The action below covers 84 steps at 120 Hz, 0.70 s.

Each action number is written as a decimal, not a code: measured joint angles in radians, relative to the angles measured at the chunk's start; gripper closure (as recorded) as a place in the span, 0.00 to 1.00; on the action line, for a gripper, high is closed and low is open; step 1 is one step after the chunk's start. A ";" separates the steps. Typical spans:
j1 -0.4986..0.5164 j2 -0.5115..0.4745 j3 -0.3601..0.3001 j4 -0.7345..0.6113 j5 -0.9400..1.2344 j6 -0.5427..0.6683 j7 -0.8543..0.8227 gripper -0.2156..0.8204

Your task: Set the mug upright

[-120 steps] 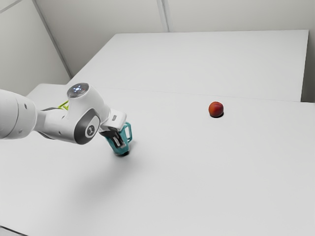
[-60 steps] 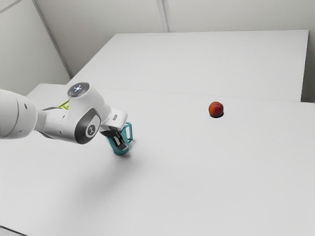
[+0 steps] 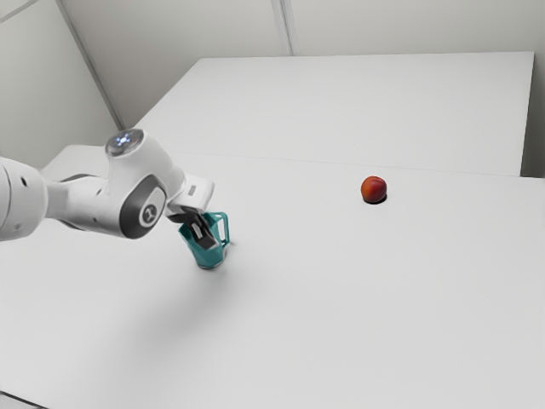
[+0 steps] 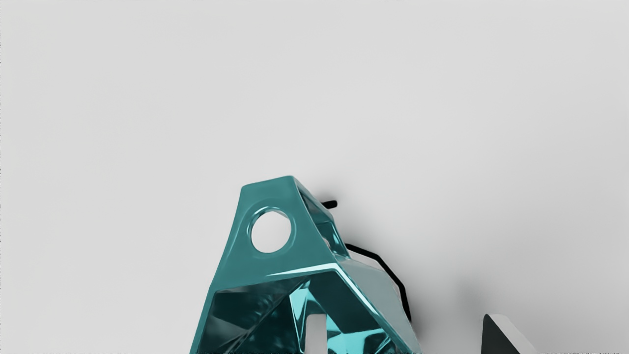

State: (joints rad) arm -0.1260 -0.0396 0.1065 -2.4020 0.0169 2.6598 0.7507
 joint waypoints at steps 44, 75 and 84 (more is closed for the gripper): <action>-0.006 -0.029 -0.002 0.163 -0.012 -0.117 -0.004 0.47; 0.012 0.051 0.014 0.543 -0.008 -0.428 -0.065 0.29; 0.010 0.097 0.030 0.643 -0.009 -0.539 -0.111 0.27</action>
State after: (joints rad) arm -0.1160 0.0578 0.1367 -1.7590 0.0077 2.1204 0.6393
